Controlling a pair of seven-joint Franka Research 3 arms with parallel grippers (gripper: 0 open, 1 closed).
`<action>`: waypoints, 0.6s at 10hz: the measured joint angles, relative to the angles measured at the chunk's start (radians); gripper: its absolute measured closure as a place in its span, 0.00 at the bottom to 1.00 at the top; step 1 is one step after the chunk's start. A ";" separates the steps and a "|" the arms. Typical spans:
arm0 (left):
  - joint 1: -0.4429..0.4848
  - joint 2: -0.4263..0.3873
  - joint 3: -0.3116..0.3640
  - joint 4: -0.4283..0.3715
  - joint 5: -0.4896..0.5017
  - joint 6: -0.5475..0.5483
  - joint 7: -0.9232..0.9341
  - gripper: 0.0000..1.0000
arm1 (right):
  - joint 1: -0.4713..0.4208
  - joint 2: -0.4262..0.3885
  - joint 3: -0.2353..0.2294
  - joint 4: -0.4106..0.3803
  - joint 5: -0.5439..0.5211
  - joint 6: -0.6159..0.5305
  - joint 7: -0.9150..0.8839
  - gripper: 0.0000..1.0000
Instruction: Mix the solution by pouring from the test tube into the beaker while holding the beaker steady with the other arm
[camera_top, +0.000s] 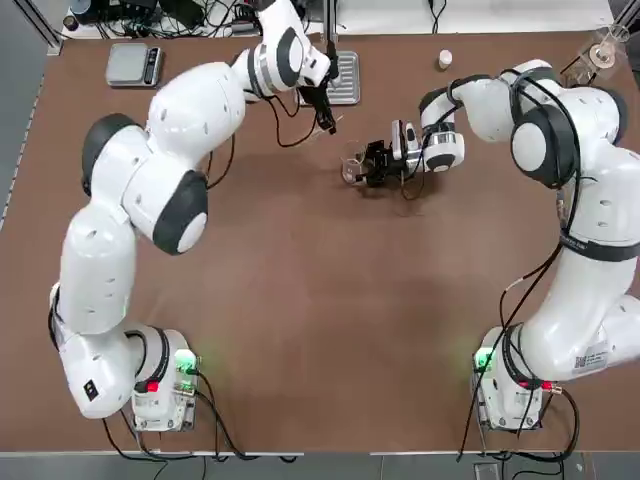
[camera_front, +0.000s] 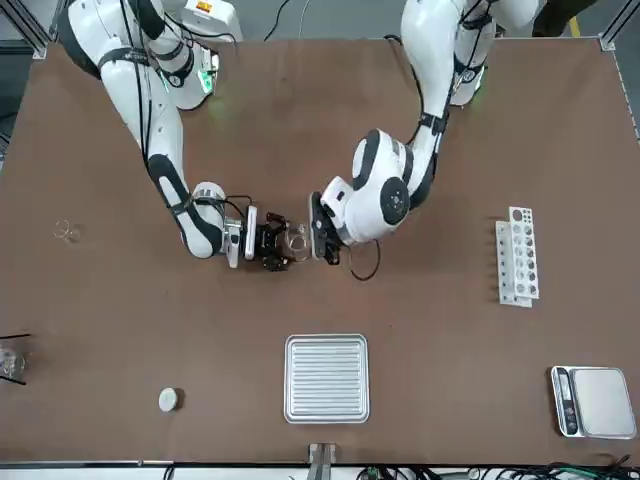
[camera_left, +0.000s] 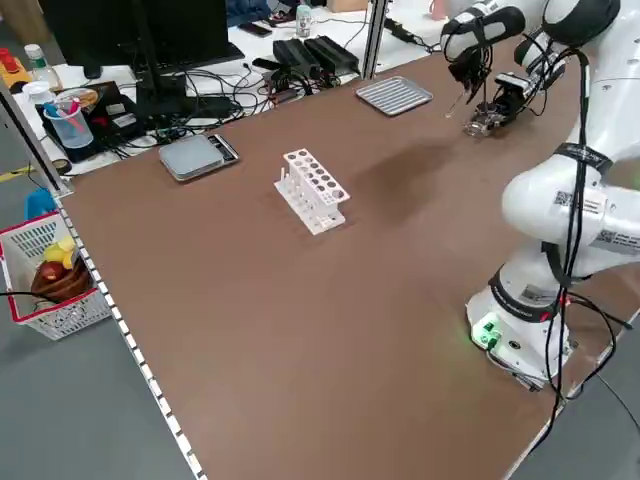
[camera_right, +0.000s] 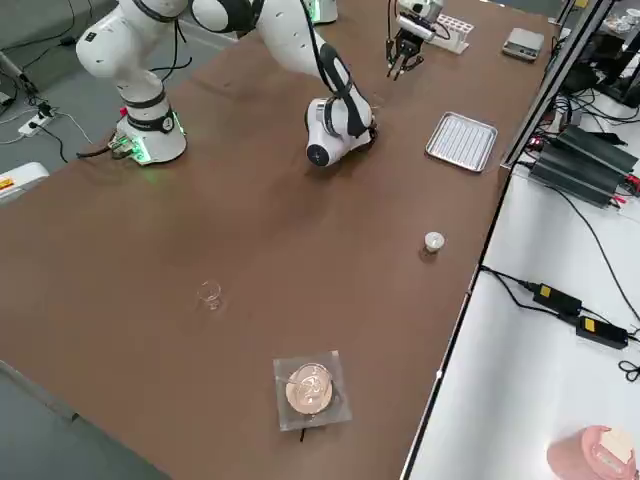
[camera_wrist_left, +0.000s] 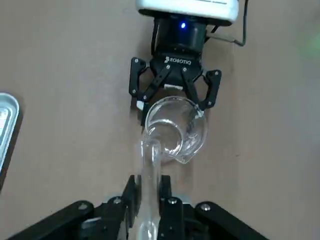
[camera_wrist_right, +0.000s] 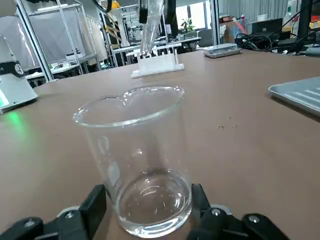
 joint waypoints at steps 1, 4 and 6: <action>-0.009 0.008 0.006 0.010 0.031 0.001 -0.024 0.78 | 0.000 0.000 0.000 0.000 0.001 0.000 0.000 0.25; -0.062 0.022 0.008 0.027 0.136 0.048 -0.117 0.78 | 0.000 0.000 0.000 0.000 0.003 0.000 0.000 0.25; -0.092 0.023 0.008 0.034 0.243 0.054 -0.182 0.78 | 0.000 0.000 0.000 0.000 0.005 0.000 0.000 0.25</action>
